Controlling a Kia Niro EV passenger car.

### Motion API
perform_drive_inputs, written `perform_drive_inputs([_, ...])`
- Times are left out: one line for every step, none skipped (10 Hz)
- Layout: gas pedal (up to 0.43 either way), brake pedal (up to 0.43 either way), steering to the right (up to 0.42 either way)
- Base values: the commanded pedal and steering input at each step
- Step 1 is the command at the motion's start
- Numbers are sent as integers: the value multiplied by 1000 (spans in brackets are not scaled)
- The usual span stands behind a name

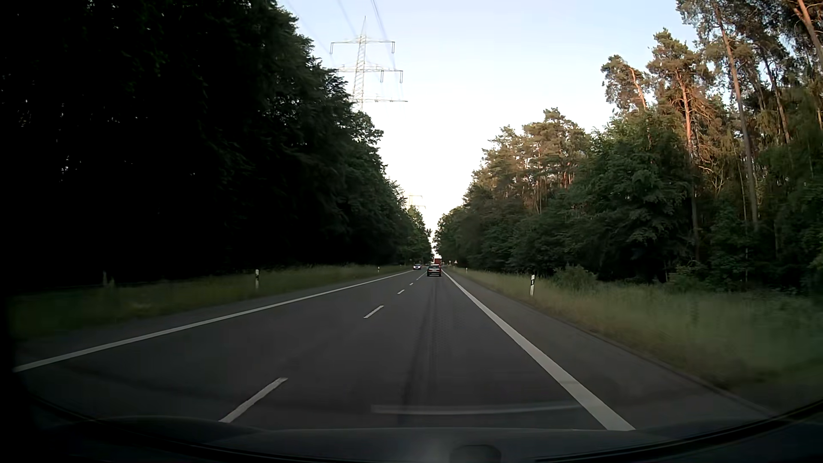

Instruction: Follow the waypoints while adhering to traffic rules and regulations

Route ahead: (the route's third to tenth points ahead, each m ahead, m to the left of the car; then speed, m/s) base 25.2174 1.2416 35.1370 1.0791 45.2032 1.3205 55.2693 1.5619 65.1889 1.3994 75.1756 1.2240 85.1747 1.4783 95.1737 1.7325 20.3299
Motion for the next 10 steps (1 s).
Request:
perform_drive_inputs([79,18,2])
perform_drive_inputs([79,18,2])
perform_drive_inputs([79,18,2])
perform_drive_inputs([79,18,2])
perform_drive_inputs([79,18,2])
perform_drive_inputs([79,24,2])
perform_drive_inputs([79,24,2])
perform_drive_inputs([79,18,2])
perform_drive_inputs([79,18,2])
perform_drive_inputs([79,18,2])
